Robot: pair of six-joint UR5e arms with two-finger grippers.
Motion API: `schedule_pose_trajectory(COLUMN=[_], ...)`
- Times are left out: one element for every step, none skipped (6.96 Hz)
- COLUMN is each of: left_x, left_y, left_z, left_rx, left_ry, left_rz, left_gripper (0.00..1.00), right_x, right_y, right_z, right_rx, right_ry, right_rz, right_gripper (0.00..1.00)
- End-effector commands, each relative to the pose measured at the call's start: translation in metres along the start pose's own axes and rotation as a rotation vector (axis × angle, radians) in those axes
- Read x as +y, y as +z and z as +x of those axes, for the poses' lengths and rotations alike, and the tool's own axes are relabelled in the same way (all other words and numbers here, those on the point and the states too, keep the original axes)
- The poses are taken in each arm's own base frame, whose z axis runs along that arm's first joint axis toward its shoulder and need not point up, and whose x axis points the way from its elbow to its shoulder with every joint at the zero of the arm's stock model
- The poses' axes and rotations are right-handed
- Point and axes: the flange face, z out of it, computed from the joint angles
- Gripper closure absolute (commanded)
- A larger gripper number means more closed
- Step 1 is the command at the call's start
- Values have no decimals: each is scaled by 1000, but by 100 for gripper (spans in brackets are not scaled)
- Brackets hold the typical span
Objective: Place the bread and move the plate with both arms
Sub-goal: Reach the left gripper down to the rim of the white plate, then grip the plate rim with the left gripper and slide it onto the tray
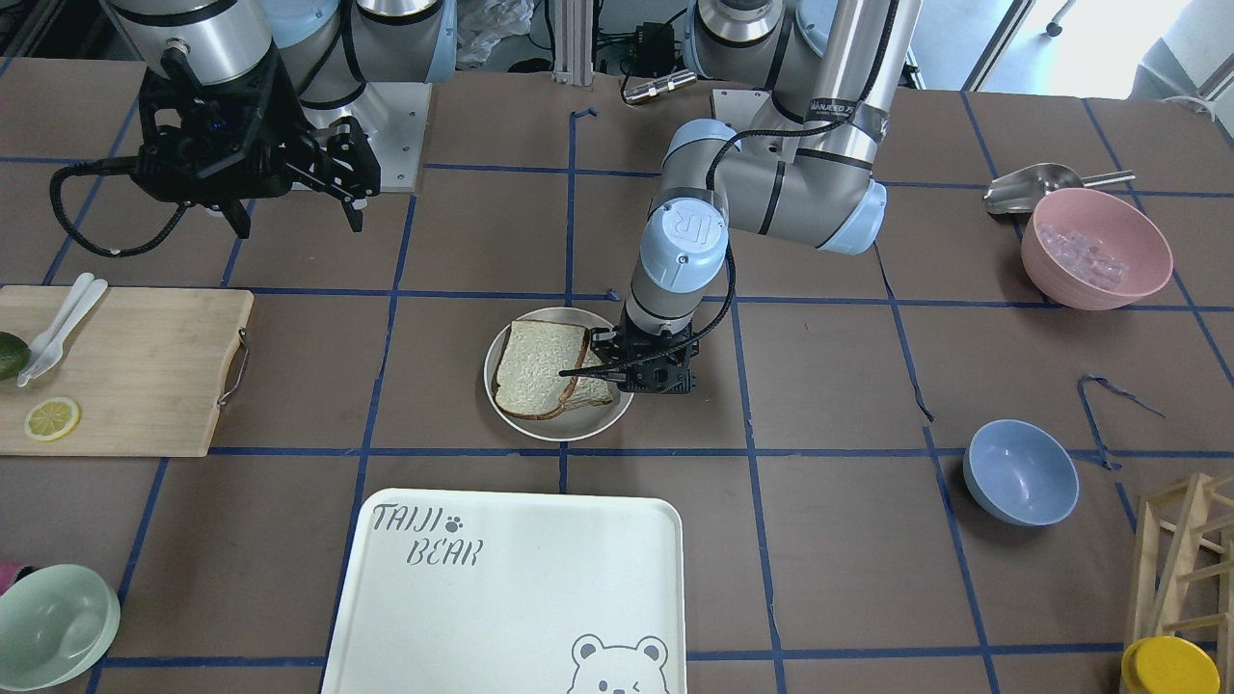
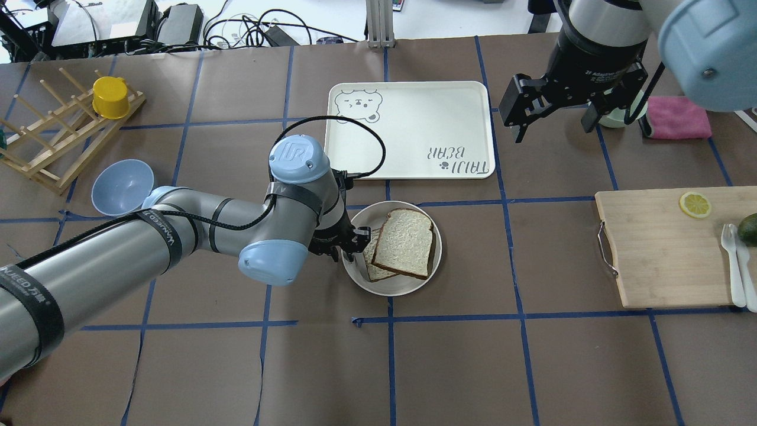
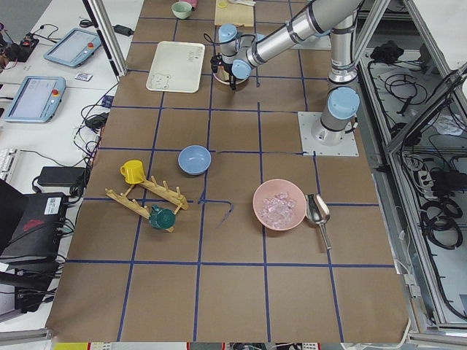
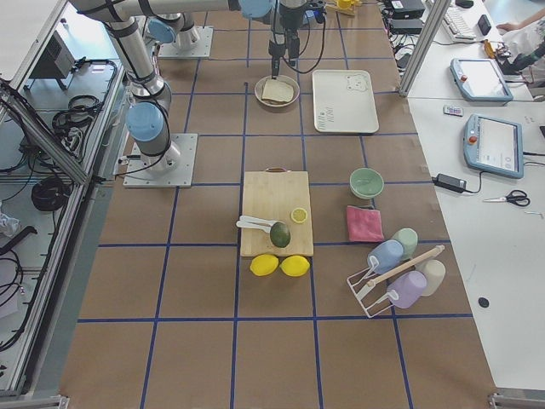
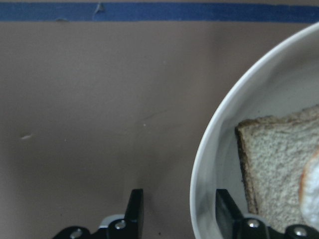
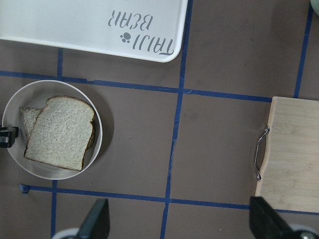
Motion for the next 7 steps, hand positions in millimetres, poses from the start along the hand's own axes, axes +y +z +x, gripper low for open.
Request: schedule_pose_trajectory(left_x=[-3,-4,-11,-18,-22,-28,-40], left_y=[-13,-20,-29,-38,-44,-53,-65], left_z=[-3,-5,-10,-17,-25,-34,-43], left_rx=[9,12,27,44,89,127,173], left_ry=[5,8,-7,-28,-60,-93,-117], left_rz=[31,47,99,138,139,148,165], left_gripper=[100,100,100,100,100,100,100], right_x=[0,0,0,0,1,1,1], right_y=[0,0,-1,-1,0,0,0], right_z=[0,0,0,0,3,4,4], right_rx=[1,1,2,2,29,37,37], right_ry=[2,2,2,2,2,1,1], right_rz=[1,2,2,2,-3,-3,-5], right_gripper=[0,0,0,0,0,0,0])
